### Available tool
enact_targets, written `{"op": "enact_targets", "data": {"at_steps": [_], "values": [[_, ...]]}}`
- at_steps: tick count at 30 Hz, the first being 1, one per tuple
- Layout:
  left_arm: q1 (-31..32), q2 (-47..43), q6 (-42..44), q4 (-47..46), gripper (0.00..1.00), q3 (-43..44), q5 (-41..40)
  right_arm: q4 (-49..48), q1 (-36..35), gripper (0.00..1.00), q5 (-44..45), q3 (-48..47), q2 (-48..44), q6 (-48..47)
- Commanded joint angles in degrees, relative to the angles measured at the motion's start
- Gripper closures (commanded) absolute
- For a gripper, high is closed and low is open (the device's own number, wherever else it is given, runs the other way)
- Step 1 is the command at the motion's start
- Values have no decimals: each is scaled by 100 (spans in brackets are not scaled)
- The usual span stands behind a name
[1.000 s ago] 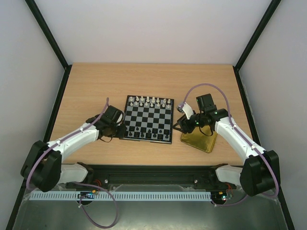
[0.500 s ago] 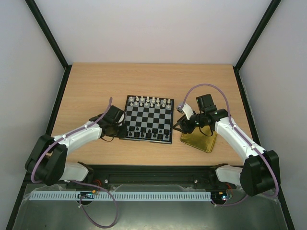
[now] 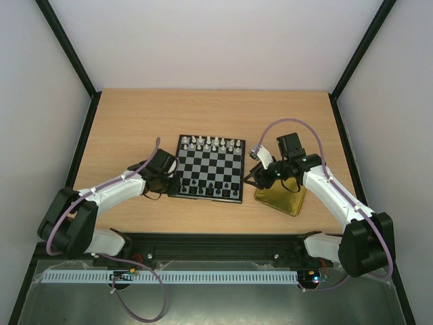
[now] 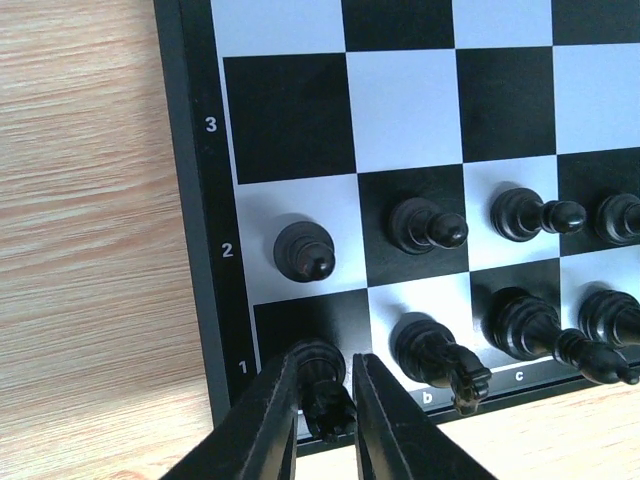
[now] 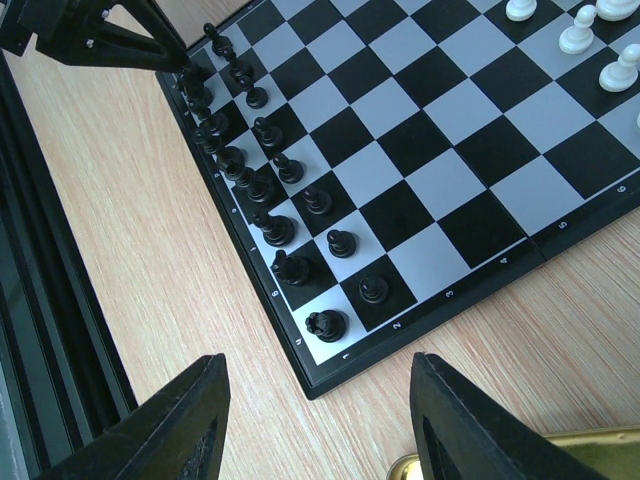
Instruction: Set up the chess pieces on the board
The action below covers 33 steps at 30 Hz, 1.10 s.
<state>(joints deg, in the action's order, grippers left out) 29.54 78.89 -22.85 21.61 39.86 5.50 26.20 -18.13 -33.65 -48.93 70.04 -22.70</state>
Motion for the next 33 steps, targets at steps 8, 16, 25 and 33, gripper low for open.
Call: {"op": "enact_targets", "data": {"at_steps": [8,16,25,33], "values": [[-36,-412,22,365,60,224,-80,110,-11,48,-147,41,-84,16],[-40,-1314,341,491,1,579,93,-897,-7,2,1541,-95,-505,1038],[-62,-1815,935,187,1,1429,-763,-1897,-6,1,3694,-313,-900,2642],[-67,-1940,1148,278,1,2204,-1381,-1316,-9,1,4236,-1253,-1032,3141]]}}
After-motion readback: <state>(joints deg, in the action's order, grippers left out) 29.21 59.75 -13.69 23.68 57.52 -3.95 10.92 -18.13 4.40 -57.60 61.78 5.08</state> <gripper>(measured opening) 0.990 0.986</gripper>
